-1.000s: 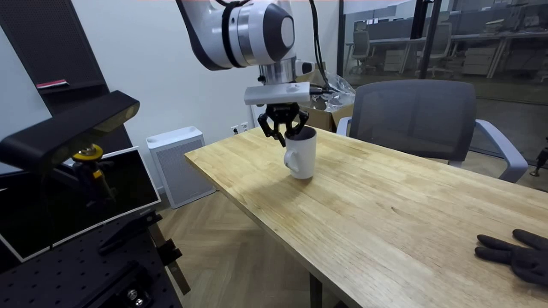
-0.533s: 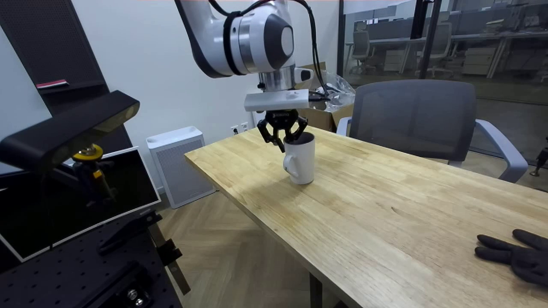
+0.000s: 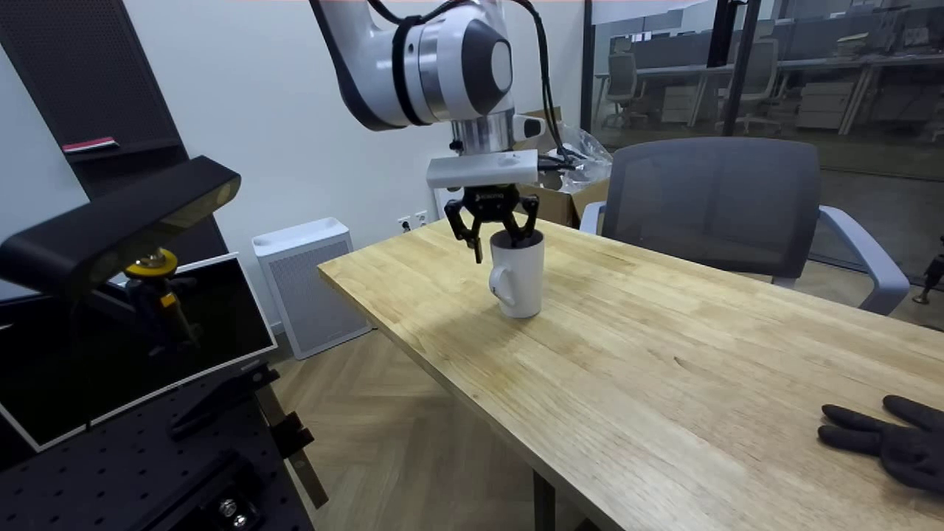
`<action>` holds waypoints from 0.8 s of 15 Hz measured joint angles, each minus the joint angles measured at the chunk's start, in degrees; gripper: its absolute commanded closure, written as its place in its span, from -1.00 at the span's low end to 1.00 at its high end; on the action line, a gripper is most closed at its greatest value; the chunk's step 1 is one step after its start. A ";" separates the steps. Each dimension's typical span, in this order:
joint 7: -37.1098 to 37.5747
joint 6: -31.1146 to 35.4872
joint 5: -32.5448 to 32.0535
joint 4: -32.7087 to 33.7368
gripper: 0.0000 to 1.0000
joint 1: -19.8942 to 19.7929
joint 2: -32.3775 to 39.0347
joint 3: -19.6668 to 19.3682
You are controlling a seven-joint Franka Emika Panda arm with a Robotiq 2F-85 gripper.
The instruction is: Move the white mug to the left
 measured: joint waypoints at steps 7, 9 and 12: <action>3.26 -8.62 -1.87 4.74 -1.00 1.19 -0.64 -1.27; 3.83 -11.44 -1.69 6.35 -1.00 1.16 -1.38 -1.25; 4.72 -14.82 -1.62 8.32 -1.00 1.00 -3.13 -1.20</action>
